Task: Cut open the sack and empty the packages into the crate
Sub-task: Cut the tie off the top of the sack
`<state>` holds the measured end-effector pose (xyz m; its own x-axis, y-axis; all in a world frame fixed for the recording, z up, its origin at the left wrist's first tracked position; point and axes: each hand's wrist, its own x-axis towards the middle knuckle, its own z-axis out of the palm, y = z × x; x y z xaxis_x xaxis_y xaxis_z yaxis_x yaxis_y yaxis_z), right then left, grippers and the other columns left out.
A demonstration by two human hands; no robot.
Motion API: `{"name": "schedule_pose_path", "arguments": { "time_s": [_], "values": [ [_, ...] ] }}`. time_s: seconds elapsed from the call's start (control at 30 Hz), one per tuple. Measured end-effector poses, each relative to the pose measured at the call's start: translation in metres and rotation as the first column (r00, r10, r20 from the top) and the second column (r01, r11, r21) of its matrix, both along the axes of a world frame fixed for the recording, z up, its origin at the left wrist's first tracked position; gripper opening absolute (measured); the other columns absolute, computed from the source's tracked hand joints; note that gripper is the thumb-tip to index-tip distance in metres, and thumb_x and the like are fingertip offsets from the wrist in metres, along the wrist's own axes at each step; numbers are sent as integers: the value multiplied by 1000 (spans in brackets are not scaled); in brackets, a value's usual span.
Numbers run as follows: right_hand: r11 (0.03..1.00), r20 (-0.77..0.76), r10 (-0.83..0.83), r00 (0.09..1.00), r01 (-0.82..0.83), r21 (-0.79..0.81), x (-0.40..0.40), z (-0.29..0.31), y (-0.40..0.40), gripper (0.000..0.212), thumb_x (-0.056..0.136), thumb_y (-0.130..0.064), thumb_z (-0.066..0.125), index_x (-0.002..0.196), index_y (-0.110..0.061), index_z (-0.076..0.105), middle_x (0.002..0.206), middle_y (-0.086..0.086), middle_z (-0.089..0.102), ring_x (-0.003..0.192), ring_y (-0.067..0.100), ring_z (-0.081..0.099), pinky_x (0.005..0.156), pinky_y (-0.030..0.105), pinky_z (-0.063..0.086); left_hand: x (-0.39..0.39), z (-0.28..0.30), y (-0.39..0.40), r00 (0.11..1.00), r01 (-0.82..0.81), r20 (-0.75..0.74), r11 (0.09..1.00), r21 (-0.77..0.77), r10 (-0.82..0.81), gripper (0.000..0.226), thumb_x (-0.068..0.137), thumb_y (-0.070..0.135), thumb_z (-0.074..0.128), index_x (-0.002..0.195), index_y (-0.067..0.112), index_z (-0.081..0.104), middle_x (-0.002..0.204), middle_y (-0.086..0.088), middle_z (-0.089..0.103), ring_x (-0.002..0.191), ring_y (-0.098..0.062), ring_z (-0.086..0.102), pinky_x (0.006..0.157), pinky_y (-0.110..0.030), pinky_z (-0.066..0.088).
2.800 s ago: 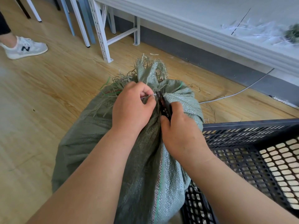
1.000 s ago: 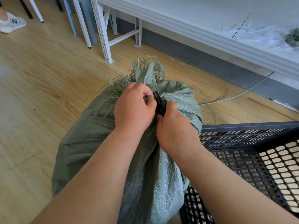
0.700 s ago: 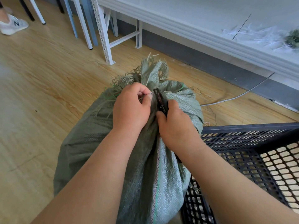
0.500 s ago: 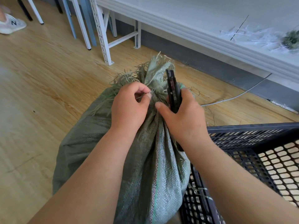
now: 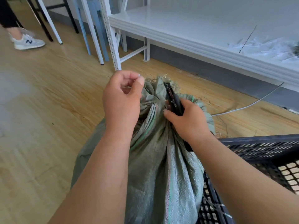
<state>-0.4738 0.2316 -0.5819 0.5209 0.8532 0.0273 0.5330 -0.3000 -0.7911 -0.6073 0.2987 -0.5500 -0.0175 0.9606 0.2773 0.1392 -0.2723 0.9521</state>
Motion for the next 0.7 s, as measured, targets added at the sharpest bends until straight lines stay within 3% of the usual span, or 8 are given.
{"name": "schedule_pose_path", "arguments": {
  "time_s": [0.1,0.27,0.3,0.4,0.47,0.53,0.6,0.7],
  "values": [
    [961,-142,-53,989,89,260,-2,11,4,20,86,-27,69,105,-33,66,79,-11,65,66,9,57,61,23,46,5,4,-6,993,76,94,997,-23,-74,6,89,18,65,92,23,63,88,6,69,72,-6,67,61,-18,50],
    [905,-183,46,982,36,424,2,31,9,31,79,-29,74,108,-36,67,87,-8,63,76,13,58,81,39,54,16,12,-11,975,202,100,979,-40,-197,12,87,21,67,86,32,66,85,9,71,76,-3,67,63,-13,47],
    [896,-143,35,989,32,444,5,33,8,31,78,-29,74,107,-37,67,91,-4,62,77,13,59,82,36,54,20,11,-12,968,244,81,967,-69,-238,11,87,21,67,87,32,67,84,9,71,73,-1,66,63,-13,47],
    [920,84,-33,996,-2,391,19,35,0,21,80,-23,75,101,-23,71,98,-3,55,79,0,50,78,0,37,33,8,-18,952,305,50,944,-122,-301,9,88,23,67,87,31,69,80,6,71,67,1,62,63,-17,46],
    [952,166,-64,984,10,307,32,34,-9,16,81,-23,74,96,-19,72,96,-7,53,79,-2,46,72,2,34,42,9,-21,946,322,67,939,-124,-316,6,88,25,67,88,31,70,81,4,71,67,-1,62,65,-20,46],
    [962,73,-72,995,50,268,48,33,-22,6,81,-26,74,85,-27,69,82,-14,57,74,2,51,72,18,42,53,13,-27,945,324,73,938,-122,-318,5,88,26,67,90,30,70,82,6,71,67,-1,62,65,-19,45],
    [961,-91,-81,993,102,257,66,35,-38,8,82,-29,74,79,-32,68,66,-10,62,62,8,57,63,31,51,70,18,-33,951,309,63,945,-106,-304,5,88,27,66,89,31,69,82,7,71,65,2,61,63,-16,45],
    [929,-274,-120,954,205,308,95,46,-62,6,83,-23,74,83,-26,68,71,-1,72,57,8,63,53,25,52,110,32,-39,942,330,-38,942,-58,-333,7,89,27,66,86,33,68,81,6,71,68,-3,63,65,-18,49]
  ]
}}
